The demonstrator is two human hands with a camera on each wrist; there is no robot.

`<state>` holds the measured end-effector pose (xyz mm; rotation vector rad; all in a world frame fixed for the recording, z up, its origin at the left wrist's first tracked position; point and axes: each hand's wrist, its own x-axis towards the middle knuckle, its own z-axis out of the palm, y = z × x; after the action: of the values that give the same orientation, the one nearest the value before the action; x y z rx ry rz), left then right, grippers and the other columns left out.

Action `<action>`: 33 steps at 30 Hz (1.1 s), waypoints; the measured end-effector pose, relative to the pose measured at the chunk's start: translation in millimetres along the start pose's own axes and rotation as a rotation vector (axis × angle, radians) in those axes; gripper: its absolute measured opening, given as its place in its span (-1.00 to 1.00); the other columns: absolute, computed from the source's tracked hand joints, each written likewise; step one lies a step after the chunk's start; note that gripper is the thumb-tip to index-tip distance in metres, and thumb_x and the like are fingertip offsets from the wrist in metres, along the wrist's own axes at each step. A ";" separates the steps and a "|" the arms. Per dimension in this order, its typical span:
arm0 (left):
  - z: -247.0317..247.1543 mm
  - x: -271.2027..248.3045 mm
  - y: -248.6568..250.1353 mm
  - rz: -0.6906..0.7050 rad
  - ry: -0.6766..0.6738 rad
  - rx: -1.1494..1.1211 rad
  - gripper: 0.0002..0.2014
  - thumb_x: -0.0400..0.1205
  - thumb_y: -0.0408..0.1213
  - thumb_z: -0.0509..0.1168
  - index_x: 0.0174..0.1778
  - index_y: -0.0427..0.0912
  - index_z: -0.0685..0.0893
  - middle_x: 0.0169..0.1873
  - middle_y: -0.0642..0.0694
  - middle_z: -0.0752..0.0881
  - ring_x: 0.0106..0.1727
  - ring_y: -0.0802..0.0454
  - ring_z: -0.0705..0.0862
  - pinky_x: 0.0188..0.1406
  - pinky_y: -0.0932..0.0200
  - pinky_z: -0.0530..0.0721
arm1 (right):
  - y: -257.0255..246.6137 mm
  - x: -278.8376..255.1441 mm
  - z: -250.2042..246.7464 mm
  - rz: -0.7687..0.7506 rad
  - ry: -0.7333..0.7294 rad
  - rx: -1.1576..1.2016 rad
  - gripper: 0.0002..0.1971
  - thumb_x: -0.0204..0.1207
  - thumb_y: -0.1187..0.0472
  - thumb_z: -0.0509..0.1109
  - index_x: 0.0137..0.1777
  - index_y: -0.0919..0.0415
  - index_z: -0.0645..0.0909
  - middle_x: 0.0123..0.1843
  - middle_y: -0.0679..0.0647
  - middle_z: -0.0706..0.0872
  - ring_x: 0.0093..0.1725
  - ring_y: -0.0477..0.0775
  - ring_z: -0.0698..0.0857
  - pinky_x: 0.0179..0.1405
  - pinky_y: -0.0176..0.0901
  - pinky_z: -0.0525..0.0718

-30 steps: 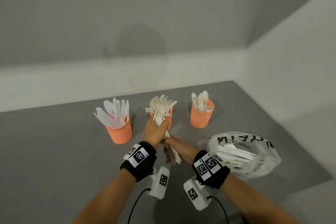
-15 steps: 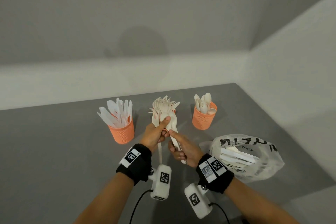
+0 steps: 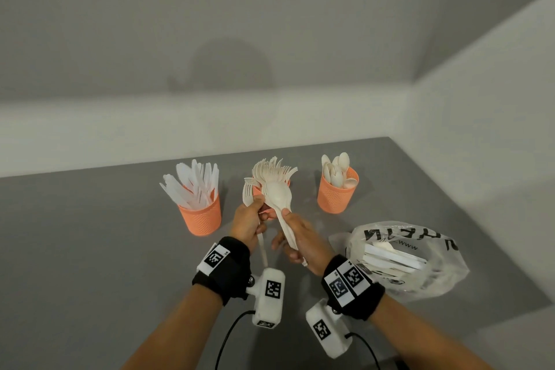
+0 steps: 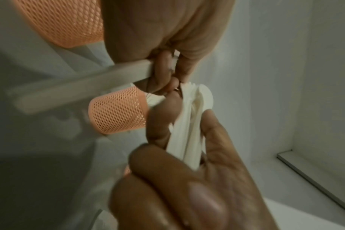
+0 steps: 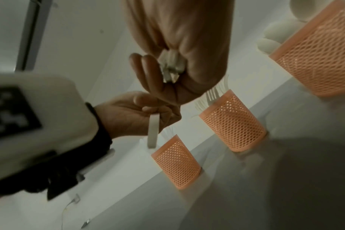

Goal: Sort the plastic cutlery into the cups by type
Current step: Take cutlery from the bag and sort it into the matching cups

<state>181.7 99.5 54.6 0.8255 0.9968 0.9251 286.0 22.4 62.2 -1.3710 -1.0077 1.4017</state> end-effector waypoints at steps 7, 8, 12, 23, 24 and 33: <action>6.8 -4.6 2.8 -0.022 0.121 -0.119 -0.59 0.74 -0.07 -0.02 -0.34 -0.11 0.54 -0.55 0.01 0.56 -0.72 0.25 0.40 -0.75 0.41 0.25 | 1.3 -0.7 8.5 -0.085 0.141 -0.086 -0.69 0.71 -0.01 0.01 0.17 0.12 0.51 -0.44 0.12 0.62 -0.74 -0.18 0.34 -0.75 -0.40 0.25; 7.8 -6.5 2.5 -0.002 0.094 -0.093 -0.55 0.73 0.03 -0.04 -0.33 -0.10 0.56 -0.61 0.06 0.56 -0.70 0.26 0.40 -0.71 0.39 0.26 | 0.6 -0.5 9.1 -0.088 0.149 -0.110 -0.71 0.71 0.00 0.02 0.16 0.12 0.50 -0.44 0.11 0.57 -0.74 -0.20 0.35 -0.76 -0.41 0.26; 13.5 -11.1 -10.1 0.073 0.009 0.105 -0.60 0.69 0.03 0.06 -0.06 -0.22 0.64 -0.55 0.01 0.56 -0.58 0.17 0.44 -0.57 0.26 0.33 | 0.7 0.4 11.2 -0.124 0.133 -0.146 -0.72 0.73 0.06 0.00 0.14 0.20 0.47 -0.46 0.08 0.46 -0.76 -0.22 0.35 -0.78 -0.43 0.27; -0.2 -8.7 9.8 0.119 0.152 -0.009 -0.72 0.68 -0.37 0.09 -0.38 -0.17 0.42 -0.57 -0.07 0.37 -0.73 0.19 0.43 -0.70 0.31 0.49 | 10.6 -0.7 -5.5 -0.212 0.166 -0.343 -0.81 0.72 0.10 0.03 -0.12 -0.06 0.40 -0.40 0.01 0.48 -0.66 -0.24 0.43 -0.69 -0.44 0.38; 1.3 -9.3 9.9 0.124 0.124 0.020 -0.72 0.68 -0.37 0.12 -0.39 -0.16 0.42 -0.58 -0.05 0.36 -0.74 0.21 0.36 -0.74 0.35 0.40 | 8.9 -1.8 -5.2 -0.218 0.147 -0.349 -0.81 0.72 0.11 0.03 -0.10 -0.02 0.41 -0.42 0.00 0.46 -0.65 -0.26 0.44 -0.67 -0.48 0.37; 13.3 -17.8 4.3 0.186 -0.034 0.156 -0.87 0.59 -0.27 0.32 -0.26 -0.15 0.57 -0.71 0.06 0.40 -0.70 0.19 0.30 -0.72 0.34 0.29 | 11.0 -1.0 -15.1 -0.207 0.178 -0.294 -0.79 0.71 0.11 0.09 -0.07 0.14 0.49 -0.46 -0.04 0.39 -0.66 -0.26 0.43 -0.66 -0.50 0.36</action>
<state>188.5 83.0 68.4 1.0762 0.9831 0.9969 300.3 18.1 51.1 -1.5236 -1.2319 0.9881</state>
